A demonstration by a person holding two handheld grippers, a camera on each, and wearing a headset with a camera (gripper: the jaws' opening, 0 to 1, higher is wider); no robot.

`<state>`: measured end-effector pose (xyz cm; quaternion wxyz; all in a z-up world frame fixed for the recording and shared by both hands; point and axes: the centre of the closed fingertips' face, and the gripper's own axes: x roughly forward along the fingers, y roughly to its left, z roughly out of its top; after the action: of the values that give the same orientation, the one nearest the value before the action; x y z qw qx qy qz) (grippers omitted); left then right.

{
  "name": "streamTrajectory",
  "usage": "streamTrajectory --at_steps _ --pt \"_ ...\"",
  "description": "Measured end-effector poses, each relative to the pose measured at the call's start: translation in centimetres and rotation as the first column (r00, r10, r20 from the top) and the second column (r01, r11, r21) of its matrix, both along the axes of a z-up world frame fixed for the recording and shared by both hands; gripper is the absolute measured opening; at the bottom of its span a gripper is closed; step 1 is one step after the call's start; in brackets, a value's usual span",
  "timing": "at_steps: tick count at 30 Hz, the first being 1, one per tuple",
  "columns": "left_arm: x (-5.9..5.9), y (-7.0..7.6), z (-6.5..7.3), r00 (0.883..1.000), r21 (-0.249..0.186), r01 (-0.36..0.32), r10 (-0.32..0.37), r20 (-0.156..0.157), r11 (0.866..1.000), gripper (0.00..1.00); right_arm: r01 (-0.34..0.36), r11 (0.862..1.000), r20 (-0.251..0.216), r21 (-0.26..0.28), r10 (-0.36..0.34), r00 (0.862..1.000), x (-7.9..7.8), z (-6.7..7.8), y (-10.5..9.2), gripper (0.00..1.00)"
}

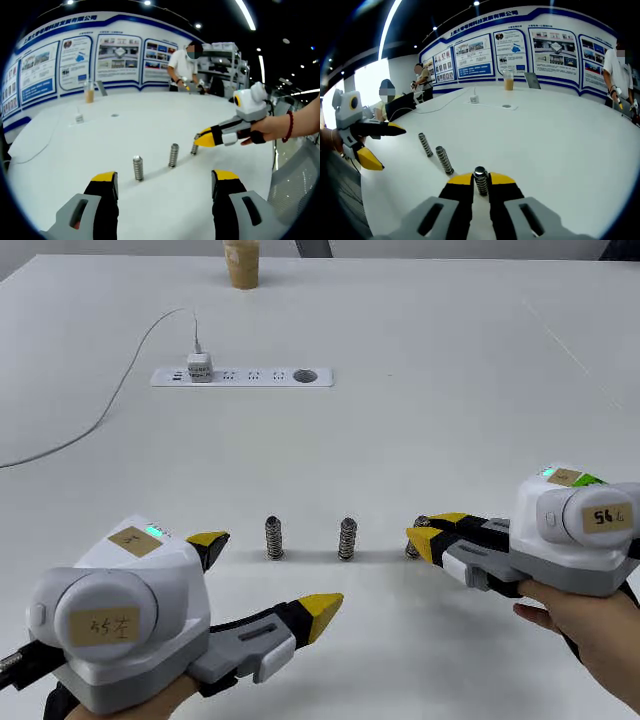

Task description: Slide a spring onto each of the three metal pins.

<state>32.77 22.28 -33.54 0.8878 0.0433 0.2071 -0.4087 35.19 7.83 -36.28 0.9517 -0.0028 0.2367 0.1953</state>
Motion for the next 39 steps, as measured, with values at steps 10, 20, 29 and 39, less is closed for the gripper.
streamTrajectory --at_steps 10,20,29,39 --pt "0.1 0.2 -0.2 1.0 0.01 -0.002 0.002 -0.011 1.0 0.78 0.005 1.0 -0.006 0.0 -0.005 1.0 -0.6 0.8 0.1 0.25" --pt "0.1 0.4 0.3 1.0 0.01 -0.01 0.011 -0.017 1.0 0.8 0.011 1.0 -0.023 -0.018 -0.011 1.0 -1.8 1.6 -0.1 0.38" --pt "0.0 1.0 0.9 0.999 0.011 -0.022 0.022 -0.025 1.0 0.82 0.001 1.0 -0.042 0.002 -0.001 0.999 -2.8 2.5 0.2 0.49" --pt "-0.3 1.6 1.3 0.998 0.017 -0.033 0.033 -0.045 0.999 0.87 -0.005 1.0 -0.066 -0.009 0.004 0.998 -4.2 3.0 0.3 0.62"
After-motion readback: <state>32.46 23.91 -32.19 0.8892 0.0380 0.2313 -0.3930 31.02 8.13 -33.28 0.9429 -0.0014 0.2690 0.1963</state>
